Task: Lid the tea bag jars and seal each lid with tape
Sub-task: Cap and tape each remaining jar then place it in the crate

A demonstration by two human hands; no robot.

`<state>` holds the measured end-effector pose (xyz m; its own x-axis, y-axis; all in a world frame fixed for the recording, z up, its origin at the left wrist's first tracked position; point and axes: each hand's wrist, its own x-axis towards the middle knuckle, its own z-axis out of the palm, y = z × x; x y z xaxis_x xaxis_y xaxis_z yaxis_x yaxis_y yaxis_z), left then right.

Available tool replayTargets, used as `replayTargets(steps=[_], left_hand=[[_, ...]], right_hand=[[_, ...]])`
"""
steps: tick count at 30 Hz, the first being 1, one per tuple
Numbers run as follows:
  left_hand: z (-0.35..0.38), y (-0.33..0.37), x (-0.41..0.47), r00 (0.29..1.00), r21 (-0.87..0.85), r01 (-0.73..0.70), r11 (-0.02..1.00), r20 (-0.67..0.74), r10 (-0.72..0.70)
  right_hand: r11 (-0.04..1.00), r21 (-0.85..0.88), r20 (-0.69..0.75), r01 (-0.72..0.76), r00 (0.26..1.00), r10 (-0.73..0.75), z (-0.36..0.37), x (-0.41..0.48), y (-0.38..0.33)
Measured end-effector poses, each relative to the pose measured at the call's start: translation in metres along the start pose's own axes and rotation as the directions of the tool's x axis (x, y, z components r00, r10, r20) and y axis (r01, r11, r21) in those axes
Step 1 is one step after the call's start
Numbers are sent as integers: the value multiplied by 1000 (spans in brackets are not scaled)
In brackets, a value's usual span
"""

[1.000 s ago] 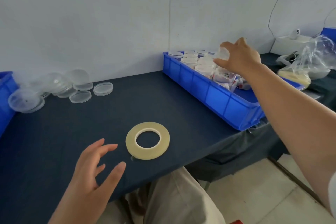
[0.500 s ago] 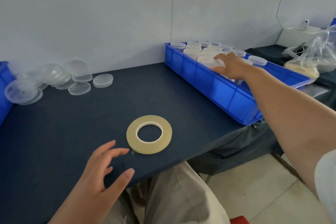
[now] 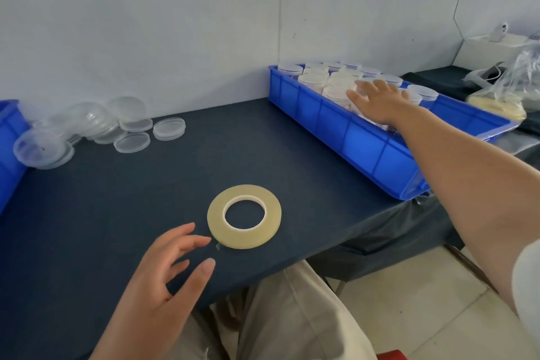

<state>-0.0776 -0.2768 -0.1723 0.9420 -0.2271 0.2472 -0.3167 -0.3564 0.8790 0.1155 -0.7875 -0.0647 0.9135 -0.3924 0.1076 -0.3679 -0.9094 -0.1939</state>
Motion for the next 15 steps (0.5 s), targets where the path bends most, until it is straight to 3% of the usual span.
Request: replayTargets(steps=[4, 9, 12, 15], left_hand=[[-8, 3, 0, 999, 12, 30, 999, -36, -29], [-5, 5, -3, 993, 40, 91, 995, -72, -88], [-5, 0, -4, 993, 89, 94, 992, -81, -87], [-9, -2, -7, 989, 174, 106, 979, -122, -85]], right_hand=[[966, 168, -263, 195, 954, -147, -20, -20, -47], [772, 349, -402, 531, 829, -389, -15, -113, -149], [672, 333, -391, 662, 745, -540, 20, -193, -198], [638, 490, -209, 594, 791, -576, 71, -245, -241]])
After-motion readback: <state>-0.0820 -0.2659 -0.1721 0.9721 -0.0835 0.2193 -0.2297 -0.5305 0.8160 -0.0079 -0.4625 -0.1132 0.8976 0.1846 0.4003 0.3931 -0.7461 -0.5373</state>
